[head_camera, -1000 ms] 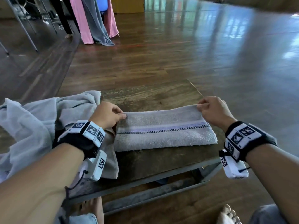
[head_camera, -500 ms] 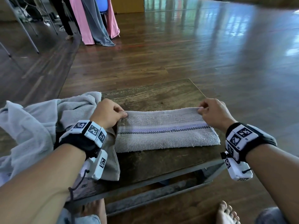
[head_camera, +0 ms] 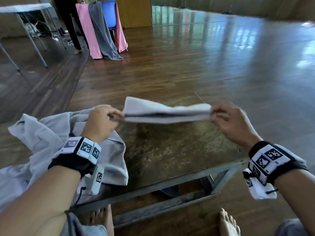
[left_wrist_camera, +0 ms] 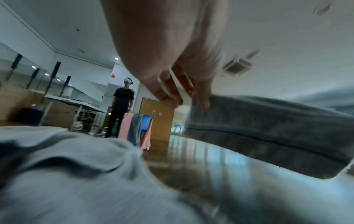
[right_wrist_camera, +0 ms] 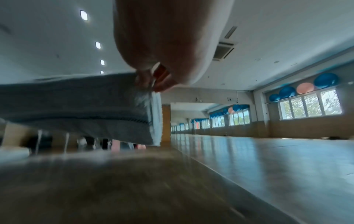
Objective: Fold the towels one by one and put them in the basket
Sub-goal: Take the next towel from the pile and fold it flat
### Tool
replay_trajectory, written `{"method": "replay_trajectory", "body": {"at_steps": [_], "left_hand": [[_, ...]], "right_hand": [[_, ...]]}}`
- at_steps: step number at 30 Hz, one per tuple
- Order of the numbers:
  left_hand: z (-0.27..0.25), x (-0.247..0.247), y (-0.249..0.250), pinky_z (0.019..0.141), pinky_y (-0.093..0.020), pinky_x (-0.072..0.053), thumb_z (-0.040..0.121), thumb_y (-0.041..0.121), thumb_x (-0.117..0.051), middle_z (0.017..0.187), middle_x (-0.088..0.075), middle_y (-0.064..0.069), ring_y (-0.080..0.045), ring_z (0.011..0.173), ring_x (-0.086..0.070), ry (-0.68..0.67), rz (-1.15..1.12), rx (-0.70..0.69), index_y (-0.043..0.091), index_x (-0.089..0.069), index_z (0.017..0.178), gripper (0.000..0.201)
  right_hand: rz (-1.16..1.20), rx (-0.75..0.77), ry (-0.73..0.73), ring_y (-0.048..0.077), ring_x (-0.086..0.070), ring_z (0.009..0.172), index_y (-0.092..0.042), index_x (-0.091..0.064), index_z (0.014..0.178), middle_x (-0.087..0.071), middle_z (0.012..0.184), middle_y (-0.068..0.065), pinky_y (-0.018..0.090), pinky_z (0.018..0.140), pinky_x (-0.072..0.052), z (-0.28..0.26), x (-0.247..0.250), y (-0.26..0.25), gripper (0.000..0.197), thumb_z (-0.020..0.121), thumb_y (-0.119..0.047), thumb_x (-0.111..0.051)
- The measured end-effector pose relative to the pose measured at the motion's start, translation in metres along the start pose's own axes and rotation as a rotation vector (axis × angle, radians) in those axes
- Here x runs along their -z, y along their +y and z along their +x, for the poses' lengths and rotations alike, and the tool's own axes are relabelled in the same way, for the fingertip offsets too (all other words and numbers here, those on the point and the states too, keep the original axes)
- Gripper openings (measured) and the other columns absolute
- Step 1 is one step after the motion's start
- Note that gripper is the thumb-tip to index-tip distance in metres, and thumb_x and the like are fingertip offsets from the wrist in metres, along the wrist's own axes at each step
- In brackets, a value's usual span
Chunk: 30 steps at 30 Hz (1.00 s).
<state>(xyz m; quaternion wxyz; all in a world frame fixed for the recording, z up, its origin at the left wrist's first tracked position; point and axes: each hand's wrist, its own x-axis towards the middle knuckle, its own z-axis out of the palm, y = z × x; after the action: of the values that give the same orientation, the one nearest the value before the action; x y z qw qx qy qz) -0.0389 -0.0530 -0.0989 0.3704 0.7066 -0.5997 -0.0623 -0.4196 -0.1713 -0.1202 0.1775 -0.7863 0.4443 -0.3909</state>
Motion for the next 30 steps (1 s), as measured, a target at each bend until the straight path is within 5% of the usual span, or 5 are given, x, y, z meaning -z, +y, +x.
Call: {"method": "replay_trajectory", "body": {"at_steps": [3, 10, 22, 26, 30], "left_hand": [[-0.016, -0.011, -0.020, 0.067, -0.017, -0.046, 0.079, -0.002, -0.073, 0.080, -0.072, -0.003, -0.016, 0.075, -0.065, -0.279, 0.142, 0.169, 0.021, -0.075, 0.082, 0.023], [-0.013, -0.033, -0.019, 0.068, -0.043, -0.052, 0.091, 0.038, -0.066, 0.071, -0.071, -0.015, -0.032, 0.073, -0.067, -0.225, 0.233, 0.313, 0.002, -0.075, 0.073, 0.041], [0.002, -0.044, -0.018, 0.052, -0.031, -0.043, 0.081, 0.023, -0.070, 0.060, -0.064, -0.019, -0.025, 0.055, -0.055, -0.165, 0.220, 0.395, 0.000, -0.064, 0.057, 0.034], [0.009, -0.032, -0.015, 0.048, -0.027, -0.033, 0.074, 0.025, -0.067, 0.040, -0.036, 0.003, -0.020, 0.043, -0.042, -0.084, 0.204, 0.445, 0.018, -0.032, 0.041, 0.049], [0.003, -0.035, -0.020, 0.056, -0.034, -0.038, 0.077, 0.024, -0.068, 0.056, -0.049, -0.004, -0.022, 0.057, -0.050, -0.241, 0.311, 0.417, 0.014, -0.046, 0.052, 0.035]], "right_hand": [[-0.149, -0.148, -0.331, 0.023, -0.066, 0.089, -0.026, -0.070, 0.087, -0.069, 0.099, 0.007, 0.035, 0.081, -0.053, -0.022, 0.002, 0.023, 0.029, 0.087, 0.002, -0.064], [-0.209, -0.365, -0.321, 0.016, -0.063, 0.075, -0.016, -0.072, 0.077, -0.069, 0.077, 0.000, 0.027, 0.061, -0.042, -0.021, -0.014, 0.031, 0.027, 0.095, -0.035, -0.065], [-0.224, -0.556, -0.252, 0.023, -0.042, 0.055, -0.018, -0.036, 0.047, -0.043, 0.058, 0.000, 0.033, 0.058, -0.040, -0.004, -0.030, 0.001, 0.049, 0.087, -0.023, -0.063], [-0.169, -0.531, -0.259, 0.020, -0.046, 0.056, -0.017, -0.050, 0.056, -0.051, 0.059, 0.000, 0.030, 0.054, -0.039, 0.002, -0.025, -0.010, 0.033, 0.084, -0.029, -0.064], [-0.356, -0.541, -0.466, 0.025, -0.061, 0.072, -0.012, -0.058, 0.067, -0.064, 0.075, 0.005, 0.038, 0.070, -0.053, -0.006, -0.028, -0.009, 0.028, 0.081, -0.034, -0.068]]}}
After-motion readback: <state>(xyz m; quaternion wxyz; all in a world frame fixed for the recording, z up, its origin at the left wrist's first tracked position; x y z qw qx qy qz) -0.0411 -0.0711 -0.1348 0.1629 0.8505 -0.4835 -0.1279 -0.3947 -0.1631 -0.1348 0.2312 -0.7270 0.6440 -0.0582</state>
